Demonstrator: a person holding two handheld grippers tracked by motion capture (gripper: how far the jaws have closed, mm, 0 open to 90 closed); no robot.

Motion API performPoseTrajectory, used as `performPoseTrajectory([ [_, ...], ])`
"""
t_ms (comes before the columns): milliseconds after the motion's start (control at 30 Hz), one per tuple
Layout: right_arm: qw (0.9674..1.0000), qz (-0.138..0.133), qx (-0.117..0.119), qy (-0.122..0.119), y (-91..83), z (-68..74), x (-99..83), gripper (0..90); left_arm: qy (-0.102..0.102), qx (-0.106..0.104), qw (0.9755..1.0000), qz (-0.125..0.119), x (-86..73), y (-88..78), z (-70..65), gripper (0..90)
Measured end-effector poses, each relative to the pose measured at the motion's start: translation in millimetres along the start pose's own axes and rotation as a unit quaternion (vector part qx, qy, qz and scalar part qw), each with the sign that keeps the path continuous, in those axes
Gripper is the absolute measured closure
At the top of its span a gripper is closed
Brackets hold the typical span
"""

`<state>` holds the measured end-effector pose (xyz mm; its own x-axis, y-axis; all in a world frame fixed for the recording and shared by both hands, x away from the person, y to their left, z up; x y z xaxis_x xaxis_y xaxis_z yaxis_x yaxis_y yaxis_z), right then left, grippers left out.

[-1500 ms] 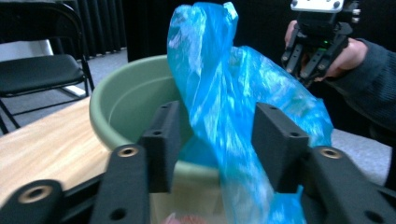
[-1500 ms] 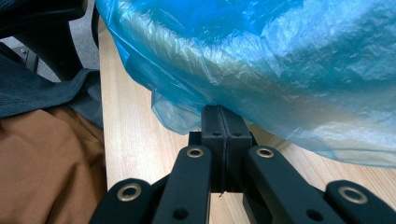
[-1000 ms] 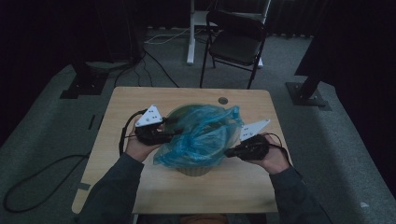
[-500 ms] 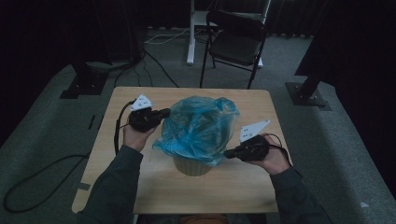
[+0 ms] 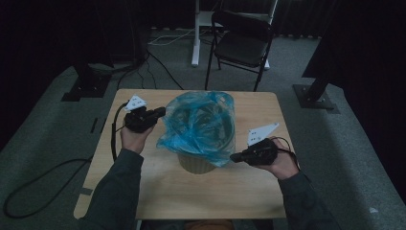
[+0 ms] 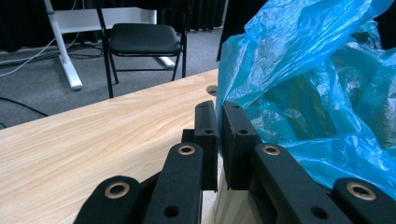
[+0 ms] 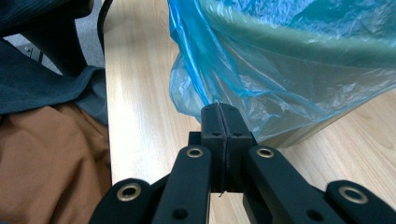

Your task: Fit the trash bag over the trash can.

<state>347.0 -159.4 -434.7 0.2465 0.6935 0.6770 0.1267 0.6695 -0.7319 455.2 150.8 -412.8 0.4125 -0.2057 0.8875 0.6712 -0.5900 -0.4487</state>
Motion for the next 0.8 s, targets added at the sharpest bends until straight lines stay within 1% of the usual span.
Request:
performPoseTrajectory([
  [33, 1.0, 0.0, 0.0, 0.0, 0.0, 0.0, 0.0, 88.3, 0.0, 0.0, 1.0, 0.0, 0.0, 0.0, 0.0, 85.4],
  [67, 1.0, -0.003, -0.004, 0.001, -1.7, -0.7, 0.7, 86.4, -0.003, 0.0, 1.0, 0.003, -1.6, 1.4, 1.4, 85.4],
  [100, 0.9996, -0.018, -0.019, 0.007, -9.8, -5.0, 2.3, 79.2, -0.005, -0.001, 1.0, 0.004, -3.2, 2.5, 2.3, 84.6],
  [133, 0.9992, -0.026, -0.026, 0.014, -13.8, -6.8, 3.0, 75.9, -0.006, -0.002, 1.0, 0.006, -3.9, 2.8, 2.5, 84.4],
  [167, 0.9992, -0.026, -0.026, 0.014, -13.8, -6.8, 3.0, 75.9, -0.006, -0.002, 1.0, 0.006, -3.9, 2.8, 2.5, 84.1],
  [200, 0.9981, -0.043, -0.037, 0.025, -22.2, -12.1, 4.5, 72.6, -0.007, -0.006, 0.9999, 0.006, -5.1, 3.8, 2.6, 84.0],
  [233, 0.9981, -0.043, -0.037, 0.025, -22.2, -12.1, 4.5, 72.6, -0.007, -0.006, 0.9999, 0.006, -5.1, 3.8, 2.6, 83.9],
  [267, 0.996, -0.06, -0.053, 0.04, -29.9, -19.8, 7.6, 70.0, -0.008, -0.007, 0.9999, 0.005, -5.3, 4.5, 2.5, 83.7],
  [300, 0.996, -0.06, -0.053, 0.04, -29.9, -19.8, 7.6, 70.0, -0.008, -0.007, 0.9999, 0.005, -5.3, 4.5, 2.5, 83.7],
  [333, 0.9931, -0.077, -0.067, 0.057, -34.8, -29.0, 12.1, 66.2, -0.008, -0.008, 0.9999, 0.005, -5.1, 6.1, 1.8, 83.5],
  [367, 0.9931, -0.077, -0.067, 0.057, -34.8, -29.0, 12.1, 66.2, -0.008, -0.008, 0.9999, 0.005, -5.1, 6.1, 1.8, 83.4],
  [400, 0.9892, -0.089, -0.085, 0.079, -37.2, -40.3, 17.2, 64.7, -0.008, -0.01, 0.9999, 0.006, -5.0, 7.0, 1.0, 83.4],
  [433, 0.9892, -0.089, -0.085, 0.079, -37.2, -40.3, 17.2, 64.7, -0.008, -0.01, 0.9999, 0.006, -5.0, 7.0, 1.0, 83.3],
  [467, 0.9878, -0.094, -0.091, 0.086, -37.7, -44.5, 19.2, 64.6, -0.008, -0.009, 0.9999, 0.006, -4.9, 7.6, 0.6, 83.3],
  [500, 0.9853, -0.101, -0.099, 0.096, -38.1, -51.1, 22.9, 65.0, -0.007, -0.01, 0.9999, 0.006, -4.8, 8.0, 0.4, 83.2],
  [567, 0.9821, -0.106, -0.11, 0.11, -37.3, -61.1, 28.3, 65.6, -0.004, -0.011, 0.9999, 0.008, -5.1, 8.6, 0.1, 83.0],
  [600, 0.9808, -0.108, -0.113, 0.116, -37.0, -65.4, 31.0, 65.6, -0.004, -0.011, 0.9999, 0.008, -5.2, 8.9, 0.0, 82.9],
  [633, 0.9808, -0.108, -0.113, 0.116, -37.0, -65.4, 31.0, 65.6, -0.004, -0.011, 0.9999, 0.008, -5.2, 8.9, 0.0, 82.8],
  [667, 0.9773, -0.113, -0.124, 0.13, -34.4, -77.7, 38.5, 65.3, -0.005, -0.012, 0.9999, 0.008, -5.6, 9.9, 0.0, 82.8],
  [700, 0.976, -0.115, -0.126, 0.135, -33.3, -81.4, 40.8, 64.7, -0.005, -0.012, 0.9999, 0.008, -5.6, 9.9, 0.0, 82.8],
  [767, 0.9737, -0.118, -0.13, 0.145, -30.5, -88.8, 44.4, 63.5, -0.004, -0.014, 0.9999, 0.008, -5.8, 10.9, -0.4, 82.8],
  [800, 0.9737, -0.118, -0.13, 0.145, -30.5, -88.8, 44.4, 63.5, -0.004, -0.014, 0.9999, 0.008, -5.8, 10.9, -0.4, 82.7],
])
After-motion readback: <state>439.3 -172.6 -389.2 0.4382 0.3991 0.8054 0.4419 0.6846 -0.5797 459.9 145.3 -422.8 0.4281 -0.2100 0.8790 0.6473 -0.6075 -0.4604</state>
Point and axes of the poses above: each handheld gripper's, and its own axes: y roughly forward along the jaws, x roughly out of its top, z roughly to its left, the point moved 7 cm from there along y, roughly forward along the jaws, and after that the axes turned 4 degrees about z, right-handed, at the moved point
